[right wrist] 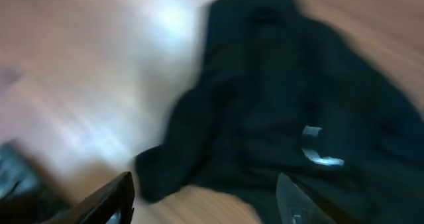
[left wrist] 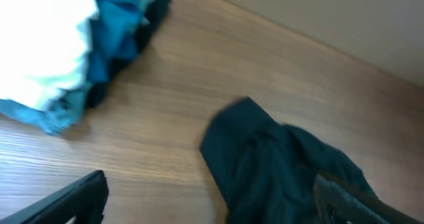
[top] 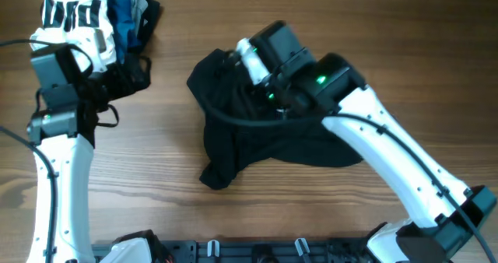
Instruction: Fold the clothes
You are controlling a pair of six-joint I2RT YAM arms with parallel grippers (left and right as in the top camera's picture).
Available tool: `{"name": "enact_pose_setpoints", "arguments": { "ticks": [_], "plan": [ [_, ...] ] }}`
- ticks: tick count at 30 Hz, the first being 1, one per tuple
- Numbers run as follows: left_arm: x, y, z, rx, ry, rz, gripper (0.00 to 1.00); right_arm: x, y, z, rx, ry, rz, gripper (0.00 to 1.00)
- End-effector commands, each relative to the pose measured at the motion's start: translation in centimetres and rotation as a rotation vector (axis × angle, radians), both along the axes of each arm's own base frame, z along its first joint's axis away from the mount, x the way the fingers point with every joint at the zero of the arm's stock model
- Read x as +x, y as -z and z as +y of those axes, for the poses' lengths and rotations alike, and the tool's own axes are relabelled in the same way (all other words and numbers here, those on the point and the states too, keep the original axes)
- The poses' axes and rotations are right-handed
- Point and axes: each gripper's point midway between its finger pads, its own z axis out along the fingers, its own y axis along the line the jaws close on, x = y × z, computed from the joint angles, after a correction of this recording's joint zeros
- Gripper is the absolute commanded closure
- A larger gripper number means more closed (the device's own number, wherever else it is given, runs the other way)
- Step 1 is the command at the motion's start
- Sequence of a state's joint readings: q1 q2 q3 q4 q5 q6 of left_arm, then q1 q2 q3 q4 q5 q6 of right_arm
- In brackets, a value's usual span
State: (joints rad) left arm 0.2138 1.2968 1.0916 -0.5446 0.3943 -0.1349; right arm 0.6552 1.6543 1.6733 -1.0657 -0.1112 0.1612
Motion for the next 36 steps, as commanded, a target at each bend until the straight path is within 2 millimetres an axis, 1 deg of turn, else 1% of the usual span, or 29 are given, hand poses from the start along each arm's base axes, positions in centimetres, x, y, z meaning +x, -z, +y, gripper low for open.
{"name": "enact_pose_setpoints", "arguments": {
  "ticks": [1, 4, 6, 8, 9, 10, 12, 14, 15, 17, 19, 22, 24, 25, 26, 27, 28, 29, 30, 32, 34, 36],
  "plan": [
    [-0.2, -0.4, -2.5, 0.018, 0.056, 0.009, 0.08, 2.9, 4.1, -4.4, -0.112, 0.186, 0.030, 0.26],
    [-0.7, 1.1, -3.9, 0.059, 0.075, 0.072, 0.08, 4.1, 7.3, -5.5, -0.130, 0.218, 0.056, 0.24],
    [-0.9, 2.0, -5.1, 0.079, 0.101, 0.105, 0.08, 4.7, 9.1, -5.4, -0.132, 0.211, 0.047, 0.24],
    [-1.2, 2.8, -6.9, 0.082, 0.151, 0.132, 0.07, 5.3, 10.9, -5.2, -0.130, 0.201, 0.027, 0.23],
    [-1.3, 3.1, -7.5, 0.083, 0.168, 0.140, 0.06, 5.4, 11.4, -5.2, -0.132, 0.204, 0.027, 0.23],
    [-1.5, 3.6, -8.6, 0.085, 0.198, 0.155, 0.04, 5.4, 12.6, -5.4, -0.146, 0.220, 0.036, 0.23],
    [-1.8, 4.4, -10.1, 0.094, 0.238, 0.182, 0.00, 5.4, 14.4, -6.2, -0.191, 0.255, 0.052, 0.23],
    [-2.2, 5.5, -10.9, 0.121, 0.257, 0.217, 0.00, 5.2, 15.9, -6.7, -0.223, 0.261, 0.067, 0.23],
    [-2.6, 6.6, -10.8, 0.179, 0.246, 0.258, 0.00, 5.2, 17.3, -6.9, -0.242, 0.270, 0.085, 0.23],
    [-2.7, 7.3, -10.3, 0.224, 0.216, 0.285, 0.00, 5.5, 18.2, -7.3, -0.257, 0.311, 0.092, 0.23],
    [-2.8, 7.5, -9.5, 0.237, 0.161, 0.304, 0.00, 6.0, 19.0, -7.4, -0.258, 0.328, 0.093, 0.23],
    [-2.6, 7.5, -9.1, 0.225, 0.128, 0.306, 0.00, 6.4, 19.8, -7.4, -0.245, 0.353, 0.101, 0.23],
    [-2.4, 7.5, -8.5, 0.210, 0.072, 0.313, 0.00, 6.6, 20.3, -7.7, -0.244, 0.379, 0.110, 0.25],
    [-2.4, 7.5, -8.2, 0.205, 0.042, 0.319, 0.00, 6.7, 20.5, -7.8, -0.245, 0.391, 0.115, 0.29],
    [-2.3, 7.5, -7.9, 0.201, 0.015, 0.322, 0.00, 6.8, 20.7, -7.9, -0.246, 0.397, 0.119, 0.39],
    [-2.3, 7.6, -7.7, 0.198, -0.004, 0.325, 0.00, 6.9, 20.9, -8.0, -0.246, 0.400, 0.120, 0.59],
    [-2.3, 7.6, -7.6, 0.196, -0.020, 0.328, 0.00, 7.1, 21.0, -8.1, -0.244, 0.404, 0.117, 0.76],
    [-2.3, 7.7, -7.6, 0.192, -0.025, 0.330, 0.00, 7.4, 21.0, -8.2, -0.241, 0.413, 0.104, 0.90],
    [-2.3, 7.8, -7.6, 0.186, -0.033, 0.335, 0.00, 8.6, 20.6, -8.5, -0.234, 0.446, 0.059, 0.96],
    [-2.2, 7.9, -7.6, 0.187, -0.033, 0.337, 0.00, 10.3, 19.6, -8.6, -0.205, 0.467, -0.009, 0.95],
    [-2.2, 7.8, -7.6, 0.187, -0.033, 0.336, 0.00, 12.5, 17.7, -8.2, -0.155, 0.458, -0.095, 0.96],
    [-2.1, 7.8, -7.4, 0.196, -0.040, 0.333, 0.00, 14.8, 15.5, -7.5, -0.109, 0.427, -0.192, 0.96]
  ]
}}
